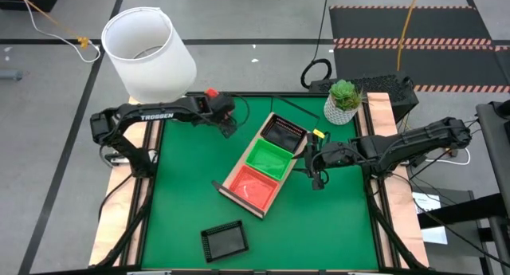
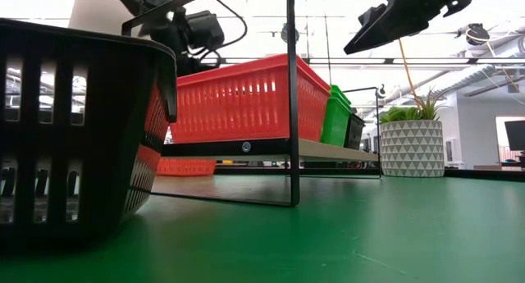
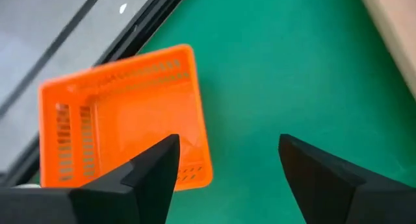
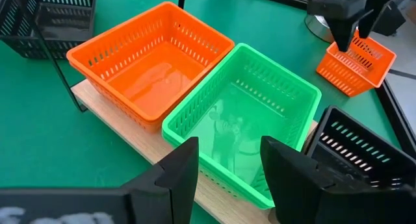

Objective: Stack baskets on shelf by color
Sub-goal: Stack the orange bin into the stacked orange bin on the shelf

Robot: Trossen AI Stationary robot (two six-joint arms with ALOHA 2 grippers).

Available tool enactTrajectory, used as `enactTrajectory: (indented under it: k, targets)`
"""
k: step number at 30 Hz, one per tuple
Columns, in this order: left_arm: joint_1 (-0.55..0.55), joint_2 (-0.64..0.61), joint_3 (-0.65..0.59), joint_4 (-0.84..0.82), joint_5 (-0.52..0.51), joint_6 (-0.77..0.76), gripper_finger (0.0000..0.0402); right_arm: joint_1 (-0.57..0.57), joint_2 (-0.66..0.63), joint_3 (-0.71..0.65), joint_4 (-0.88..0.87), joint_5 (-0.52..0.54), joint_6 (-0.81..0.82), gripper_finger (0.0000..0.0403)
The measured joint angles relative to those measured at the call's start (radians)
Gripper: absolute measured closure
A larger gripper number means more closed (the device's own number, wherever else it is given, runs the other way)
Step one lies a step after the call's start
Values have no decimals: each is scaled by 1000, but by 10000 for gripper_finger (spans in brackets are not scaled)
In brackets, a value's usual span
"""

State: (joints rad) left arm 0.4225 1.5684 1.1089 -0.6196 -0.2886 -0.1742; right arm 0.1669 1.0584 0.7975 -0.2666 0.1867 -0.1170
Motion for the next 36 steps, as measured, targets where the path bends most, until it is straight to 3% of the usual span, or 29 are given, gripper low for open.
enactTrajectory:
  k: [13,32,36]
  targets:
    - [40,0,-90,71,0,-46,184,-11,0,0,1,-1,-2,243]
    - [59,130,-97,150,5,-45,187,-11,0,0,9,-1,-8,243]
    - [59,130,-97,151,4,-40,219,-11,0,0,11,0,-11,243]
